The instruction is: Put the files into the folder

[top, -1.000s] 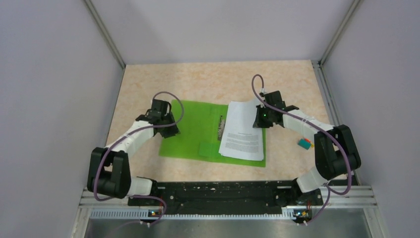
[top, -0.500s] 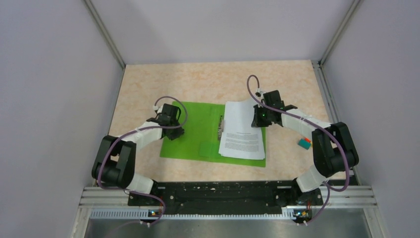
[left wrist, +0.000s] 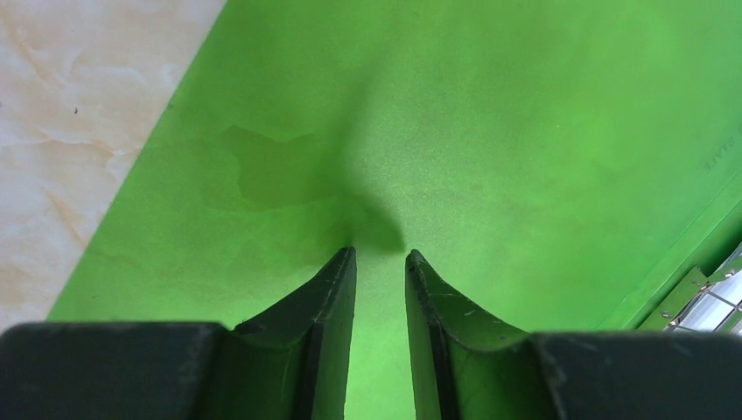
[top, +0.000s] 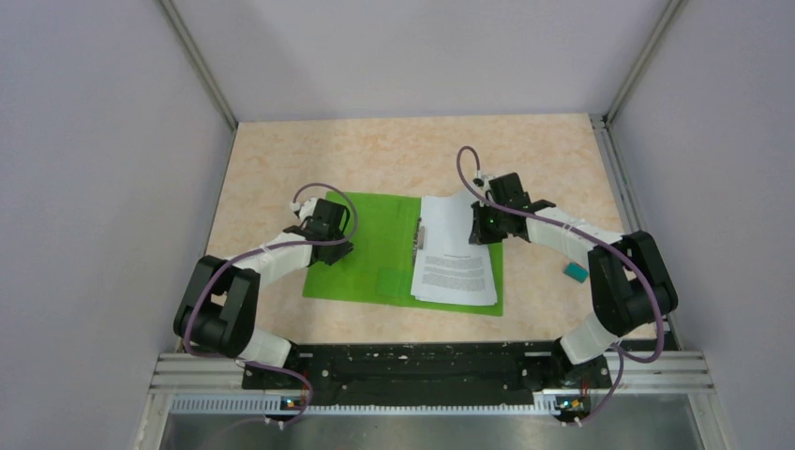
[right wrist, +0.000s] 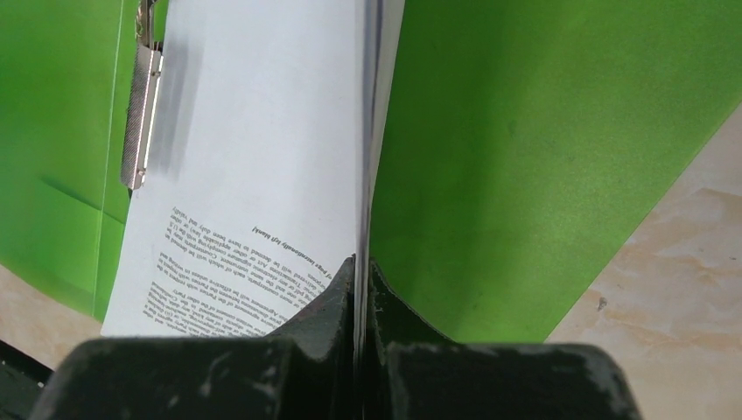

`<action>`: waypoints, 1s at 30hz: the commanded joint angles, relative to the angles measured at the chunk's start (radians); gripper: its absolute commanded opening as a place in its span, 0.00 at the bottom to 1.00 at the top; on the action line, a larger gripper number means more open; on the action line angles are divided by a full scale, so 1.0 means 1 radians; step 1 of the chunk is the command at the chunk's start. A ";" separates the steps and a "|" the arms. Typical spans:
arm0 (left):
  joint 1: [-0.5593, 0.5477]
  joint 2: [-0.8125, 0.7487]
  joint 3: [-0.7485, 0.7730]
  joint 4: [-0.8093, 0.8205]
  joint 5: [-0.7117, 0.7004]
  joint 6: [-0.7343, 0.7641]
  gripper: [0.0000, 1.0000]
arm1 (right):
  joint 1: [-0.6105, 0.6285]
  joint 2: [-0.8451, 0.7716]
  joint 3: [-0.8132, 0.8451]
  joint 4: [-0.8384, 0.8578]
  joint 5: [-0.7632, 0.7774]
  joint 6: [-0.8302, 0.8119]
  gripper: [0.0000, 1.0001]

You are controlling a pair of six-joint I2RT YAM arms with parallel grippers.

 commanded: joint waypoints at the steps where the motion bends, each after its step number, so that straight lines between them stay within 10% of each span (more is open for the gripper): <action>1: -0.007 -0.003 -0.024 0.005 -0.028 -0.033 0.33 | 0.016 -0.044 0.002 -0.007 0.020 -0.003 0.00; 5: -0.010 -0.011 -0.022 0.003 -0.030 -0.037 0.33 | 0.015 -0.039 0.011 -0.022 0.035 0.004 0.00; 18: -0.013 -0.021 -0.015 -0.009 -0.040 -0.036 0.33 | -0.056 -0.035 0.029 -0.061 0.091 0.032 0.69; 30: -0.015 -0.026 -0.008 -0.012 -0.041 -0.035 0.32 | -0.137 0.047 0.057 0.009 0.033 0.081 0.74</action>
